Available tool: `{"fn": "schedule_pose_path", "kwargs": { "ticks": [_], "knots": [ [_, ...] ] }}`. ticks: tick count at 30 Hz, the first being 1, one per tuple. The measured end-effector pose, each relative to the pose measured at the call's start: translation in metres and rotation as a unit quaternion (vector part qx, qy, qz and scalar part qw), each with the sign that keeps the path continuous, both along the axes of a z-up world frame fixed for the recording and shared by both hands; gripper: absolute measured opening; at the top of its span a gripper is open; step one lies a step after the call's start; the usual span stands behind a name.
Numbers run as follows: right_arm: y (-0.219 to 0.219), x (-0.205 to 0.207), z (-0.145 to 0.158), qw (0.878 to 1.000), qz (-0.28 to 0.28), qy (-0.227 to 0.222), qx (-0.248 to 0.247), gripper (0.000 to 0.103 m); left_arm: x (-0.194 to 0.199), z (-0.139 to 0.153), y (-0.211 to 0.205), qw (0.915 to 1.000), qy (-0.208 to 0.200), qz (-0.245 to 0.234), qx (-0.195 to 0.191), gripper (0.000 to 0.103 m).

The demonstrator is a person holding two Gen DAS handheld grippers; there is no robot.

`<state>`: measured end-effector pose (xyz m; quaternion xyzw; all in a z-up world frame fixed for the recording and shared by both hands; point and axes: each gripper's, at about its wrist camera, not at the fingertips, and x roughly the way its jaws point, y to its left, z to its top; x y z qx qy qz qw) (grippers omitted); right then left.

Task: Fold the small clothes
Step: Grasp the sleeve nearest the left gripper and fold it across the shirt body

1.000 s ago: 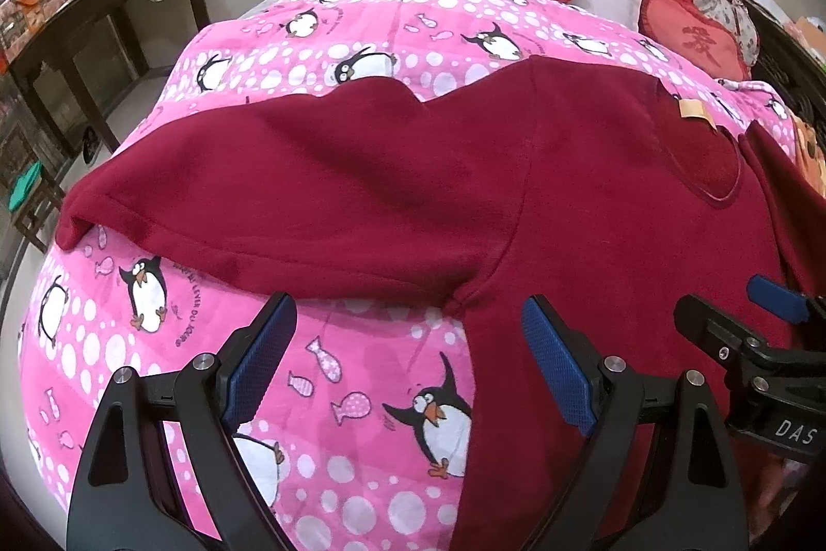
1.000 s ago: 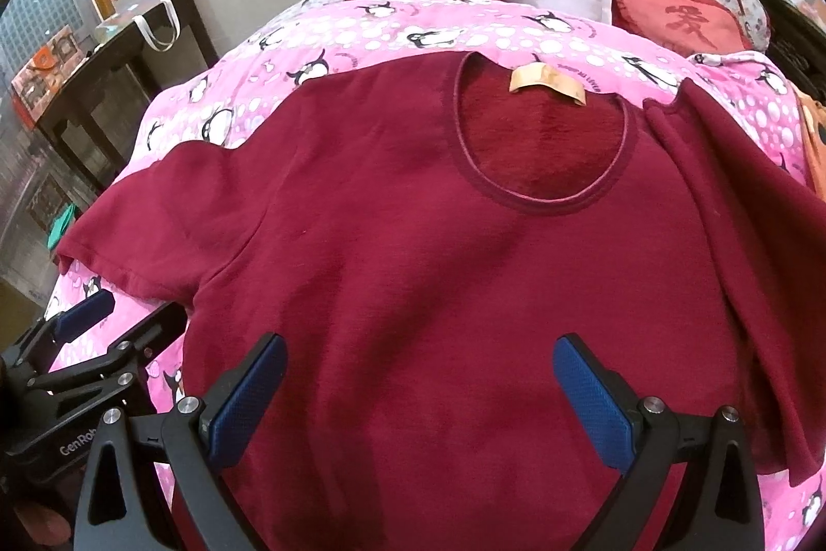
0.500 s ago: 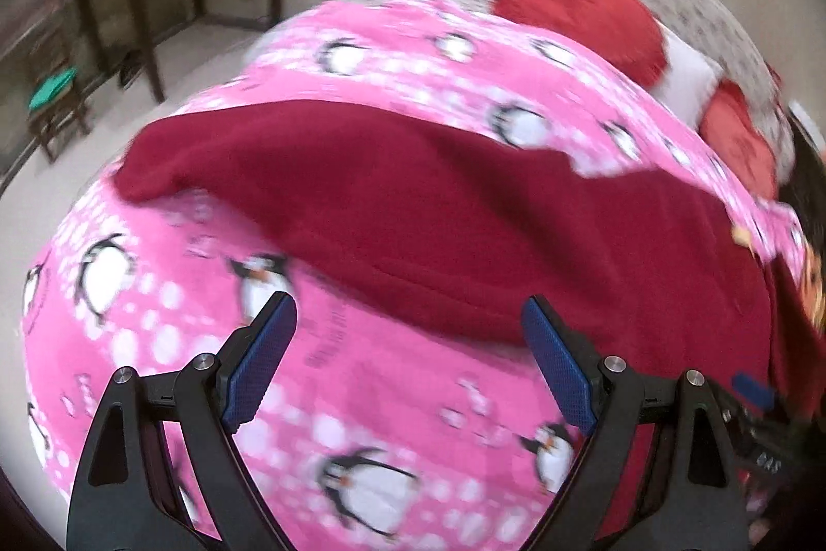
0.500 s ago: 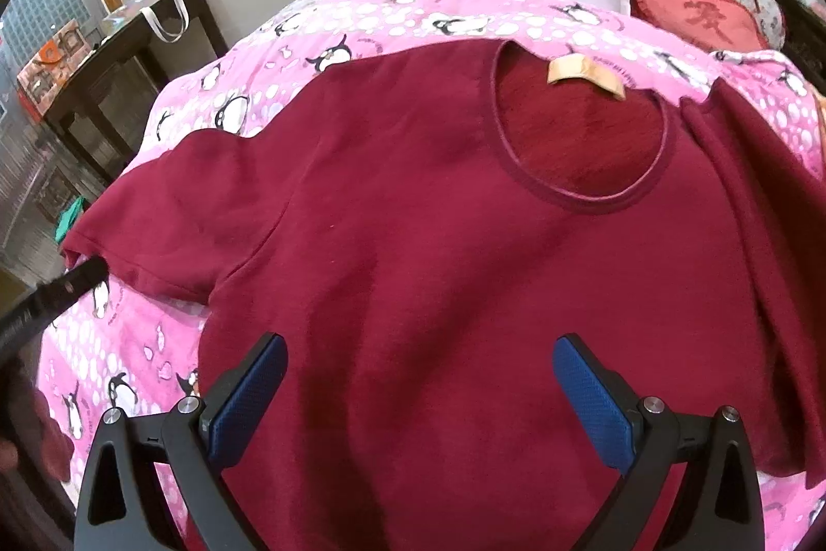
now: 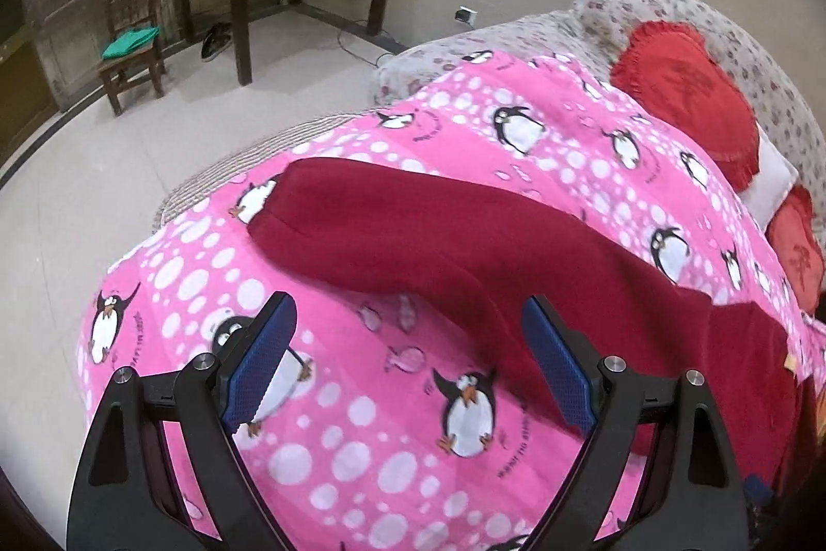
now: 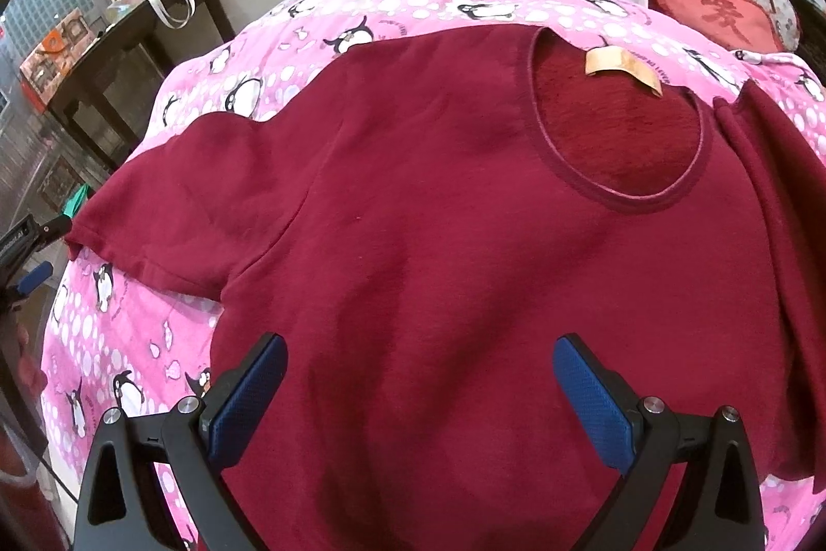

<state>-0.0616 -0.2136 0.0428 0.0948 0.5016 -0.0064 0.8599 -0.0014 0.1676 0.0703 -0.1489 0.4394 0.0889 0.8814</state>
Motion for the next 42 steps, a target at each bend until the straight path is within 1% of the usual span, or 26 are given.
{"fn": "schedule_pose_path", "kwargs": {
  "ticks": [5, 8, 11, 13, 15, 18, 21, 22, 23, 24, 25, 26, 27, 28, 29, 31, 32, 33, 34, 36, 38, 40, 42],
  "knots": [
    [0.005, 0.002, -0.001, 1.000, 0.006, 0.004, 0.000, 0.102, 0.007, -0.005, 0.012, 0.9996, 0.001, 0.014, -0.023, 0.089],
    [0.008, 0.003, -0.002, 1.000, 0.010, 0.007, 0.000, 0.102, 0.015, -0.012, 0.017, 0.9986, 0.005, 0.015, -0.050, 0.089],
    [0.008, 0.004, -0.003, 1.000, 0.010, 0.008, 0.001, 0.102, 0.022, -0.024, 0.029, 0.9942, 0.018, 0.029, -0.102, 0.089],
    [0.008, 0.004, -0.003, 1.000, 0.009, 0.008, 0.003, 0.102, 0.024, -0.028, 0.041, 0.9892, 0.004, 0.043, -0.140, 0.089],
    [0.007, 0.004, -0.003, 1.000, 0.008, 0.008, 0.004, 0.102, 0.027, -0.030, 0.048, 0.9857, -0.004, 0.057, -0.158, 0.089],
    [0.006, 0.006, -0.004, 1.000, 0.006, 0.010, 0.006, 0.102, 0.037, -0.037, 0.056, 0.9798, -0.005, 0.073, -0.186, 0.089],
    [0.006, 0.007, -0.005, 1.000, 0.005, 0.011, 0.011, 0.102, 0.049, -0.042, 0.061, 0.9788, -0.011, 0.074, -0.191, 0.088],
    [0.006, 0.007, -0.005, 1.000, 0.004, 0.011, 0.011, 0.102, 0.053, -0.043, 0.063, 0.9788, -0.013, 0.075, -0.190, 0.080],
    [0.006, 0.007, -0.006, 1.000, 0.004, 0.011, 0.012, 0.102, 0.056, -0.045, 0.067, 0.9787, -0.016, 0.078, -0.189, 0.063],
    [0.005, 0.007, -0.006, 1.000, 0.004, 0.012, 0.013, 0.102, 0.059, -0.046, 0.071, 0.9782, -0.017, 0.084, -0.189, 0.051],
    [0.004, 0.007, -0.006, 1.000, 0.004, 0.011, 0.015, 0.102, 0.062, -0.048, 0.076, 0.9771, -0.016, 0.083, -0.195, 0.027],
    [0.004, 0.006, -0.006, 1.000, 0.003, 0.011, 0.015, 0.102, 0.066, -0.051, 0.080, 0.9747, -0.011, 0.078, -0.209, 0.014],
    [0.002, 0.006, -0.006, 1.000, 0.002, 0.011, 0.015, 0.102, 0.069, -0.050, 0.083, 0.9721, -0.007, 0.074, -0.222, 0.013],
    [0.000, 0.005, -0.006, 1.000, 0.000, 0.012, 0.016, 0.102, 0.068, -0.044, 0.084, 0.9724, -0.011, 0.074, -0.221, 0.010],
    [-0.001, 0.004, -0.006, 1.000, -0.002, 0.012, 0.017, 0.102, 0.065, -0.030, 0.079, 0.9771, -0.027, 0.063, -0.202, 0.009],
    [-0.007, 0.002, -0.006, 1.000, -0.009, 0.011, 0.022, 0.102, 0.057, -0.004, 0.064, 0.9834, -0.058, 0.034, -0.169, 0.009],
    [-0.009, 0.002, -0.006, 1.000, -0.013, 0.011, 0.024, 0.102, 0.052, 0.013, 0.052, 0.9850, -0.079, 0.013, -0.153, 0.009],
    [-0.012, 0.001, -0.006, 0.999, -0.017, 0.010, 0.028, 0.102, 0.045, 0.031, 0.037, 0.9851, -0.101, -0.013, -0.139, 0.009],
    [-0.015, 0.000, -0.005, 0.999, -0.022, 0.009, 0.033, 0.102, 0.040, 0.044, 0.023, 0.9843, -0.114, -0.035, -0.130, 0.009],
    [-0.020, -0.002, -0.004, 0.999, -0.029, 0.008, 0.040, 0.102, 0.030, 0.068, -0.014, 0.9791, -0.137, -0.088, -0.121, 0.009],
    [-0.023, -0.004, -0.002, 0.998, -0.035, 0.004, 0.045, 0.102, 0.022, 0.080, -0.050, 0.9725, -0.145, -0.139, -0.118, 0.009],
    [-0.028, -0.009, 0.001, 0.998, -0.040, 0.000, 0.044, 0.102, 0.014, 0.083, -0.096, 0.9649, -0.140, -0.193, -0.110, 0.009],
    [-0.034, -0.013, 0.003, 0.998, -0.045, -0.002, 0.042, 0.102, 0.008, 0.073, -0.141, 0.9570, -0.124, -0.240, -0.105, 0.009]
  ]
}}
